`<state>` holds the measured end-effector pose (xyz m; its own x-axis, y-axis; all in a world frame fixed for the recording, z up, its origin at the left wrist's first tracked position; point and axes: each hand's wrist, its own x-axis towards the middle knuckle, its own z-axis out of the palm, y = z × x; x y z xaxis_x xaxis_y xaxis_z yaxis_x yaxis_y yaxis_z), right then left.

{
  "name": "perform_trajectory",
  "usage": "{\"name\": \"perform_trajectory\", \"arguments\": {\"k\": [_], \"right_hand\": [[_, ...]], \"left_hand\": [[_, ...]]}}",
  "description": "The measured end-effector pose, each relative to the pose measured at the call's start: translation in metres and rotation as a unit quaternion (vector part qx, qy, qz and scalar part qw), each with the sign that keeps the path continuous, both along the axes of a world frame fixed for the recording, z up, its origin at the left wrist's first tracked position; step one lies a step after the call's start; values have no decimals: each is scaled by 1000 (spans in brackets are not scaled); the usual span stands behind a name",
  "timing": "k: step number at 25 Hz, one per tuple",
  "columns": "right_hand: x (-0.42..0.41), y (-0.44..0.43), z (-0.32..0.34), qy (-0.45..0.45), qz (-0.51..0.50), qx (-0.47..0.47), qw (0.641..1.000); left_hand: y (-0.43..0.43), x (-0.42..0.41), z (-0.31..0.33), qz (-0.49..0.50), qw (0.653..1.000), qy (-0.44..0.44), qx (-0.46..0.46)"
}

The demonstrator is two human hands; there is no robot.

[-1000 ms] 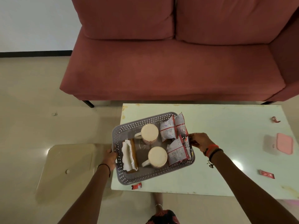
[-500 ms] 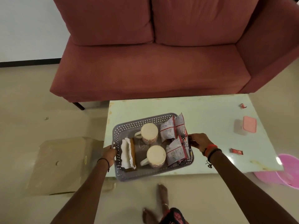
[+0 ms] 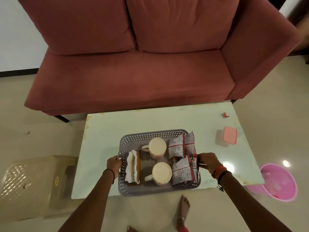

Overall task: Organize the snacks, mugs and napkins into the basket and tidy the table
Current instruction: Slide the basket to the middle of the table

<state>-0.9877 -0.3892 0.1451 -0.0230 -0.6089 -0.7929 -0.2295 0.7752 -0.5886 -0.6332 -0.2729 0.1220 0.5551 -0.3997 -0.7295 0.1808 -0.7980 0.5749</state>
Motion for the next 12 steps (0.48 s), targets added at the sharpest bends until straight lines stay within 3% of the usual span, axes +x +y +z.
{"name": "perform_trajectory", "arguments": {"k": [12], "right_hand": [[-63,-117,-111,132,99,8,986]], "left_hand": [[-113,-62,-82,-9,1000,0,12]]}}
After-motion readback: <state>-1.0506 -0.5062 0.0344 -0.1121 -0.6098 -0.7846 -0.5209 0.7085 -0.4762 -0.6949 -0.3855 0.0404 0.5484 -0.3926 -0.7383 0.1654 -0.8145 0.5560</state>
